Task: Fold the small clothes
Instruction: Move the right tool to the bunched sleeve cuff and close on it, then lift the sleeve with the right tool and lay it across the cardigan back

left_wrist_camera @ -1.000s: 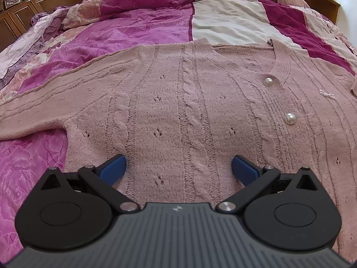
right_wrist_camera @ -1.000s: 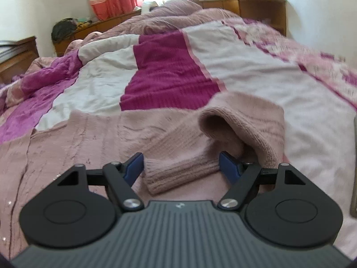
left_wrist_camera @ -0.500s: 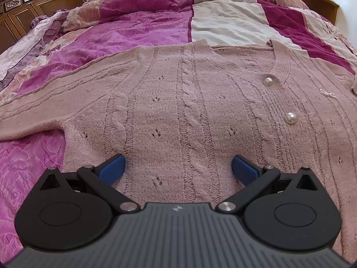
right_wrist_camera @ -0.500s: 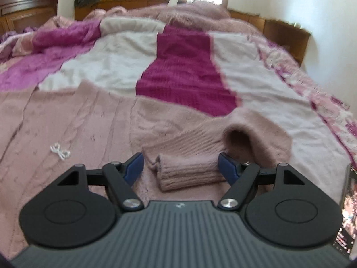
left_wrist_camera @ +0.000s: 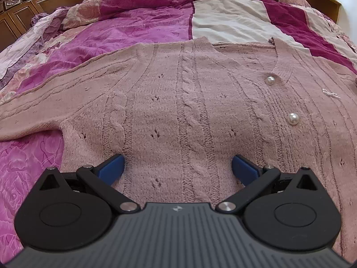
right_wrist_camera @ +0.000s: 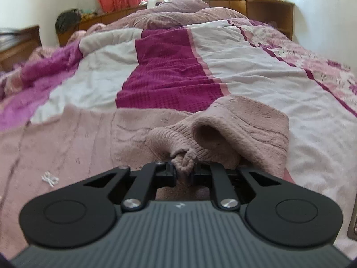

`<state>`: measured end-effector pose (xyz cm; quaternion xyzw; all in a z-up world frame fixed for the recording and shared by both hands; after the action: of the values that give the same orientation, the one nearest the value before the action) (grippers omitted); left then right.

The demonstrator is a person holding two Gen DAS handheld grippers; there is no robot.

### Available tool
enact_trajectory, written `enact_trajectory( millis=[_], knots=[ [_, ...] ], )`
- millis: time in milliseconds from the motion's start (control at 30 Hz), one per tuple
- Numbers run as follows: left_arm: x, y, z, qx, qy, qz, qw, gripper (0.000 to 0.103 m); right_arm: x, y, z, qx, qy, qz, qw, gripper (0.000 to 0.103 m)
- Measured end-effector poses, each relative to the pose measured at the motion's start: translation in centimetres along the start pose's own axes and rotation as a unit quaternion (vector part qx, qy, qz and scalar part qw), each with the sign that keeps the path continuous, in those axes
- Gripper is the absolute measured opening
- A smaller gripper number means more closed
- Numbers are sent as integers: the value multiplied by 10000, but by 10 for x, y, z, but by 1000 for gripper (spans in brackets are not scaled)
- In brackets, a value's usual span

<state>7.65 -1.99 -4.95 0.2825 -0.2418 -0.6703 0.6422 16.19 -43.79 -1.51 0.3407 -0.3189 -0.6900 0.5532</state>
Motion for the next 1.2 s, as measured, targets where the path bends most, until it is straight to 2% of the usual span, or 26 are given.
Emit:
enact_trajectory(
  millis=[167, 333, 633, 733, 1000, 1200],
  knots=[
    [0, -1, 1, 94, 1, -24, 10000, 103, -5, 13, 19, 116, 327, -319, 9989, 13],
    [-1, -1, 3, 99, -44, -25, 9999, 103, -28, 38, 44, 285, 885, -522, 9943, 12],
    [-12, 3, 16, -19, -175, 146, 9997, 103, -93, 75, 83, 242, 1919, -703, 9786, 13],
    [-20, 6, 27, 81, -265, 289, 9992, 103, -117, 86, 92, 183, 2196, -825, 9719, 13],
    [-48, 18, 53, 299, -184, 468, 9983, 103, -184, 109, 106, 300, 2748, -938, 9564, 13],
    [-71, 17, 68, 425, -90, 553, 9975, 103, -241, 110, 104, 298, 3095, -868, 9465, 13]
  ],
)
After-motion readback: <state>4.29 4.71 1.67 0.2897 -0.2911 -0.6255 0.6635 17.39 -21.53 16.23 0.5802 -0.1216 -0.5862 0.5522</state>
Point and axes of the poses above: each gripper's, at about its wrist camera, not at the fingertips, and z roughly against the way its jaws point, x to its right, y to its top, the point moved 8 cm from there along -z, roughly the way its jaws point
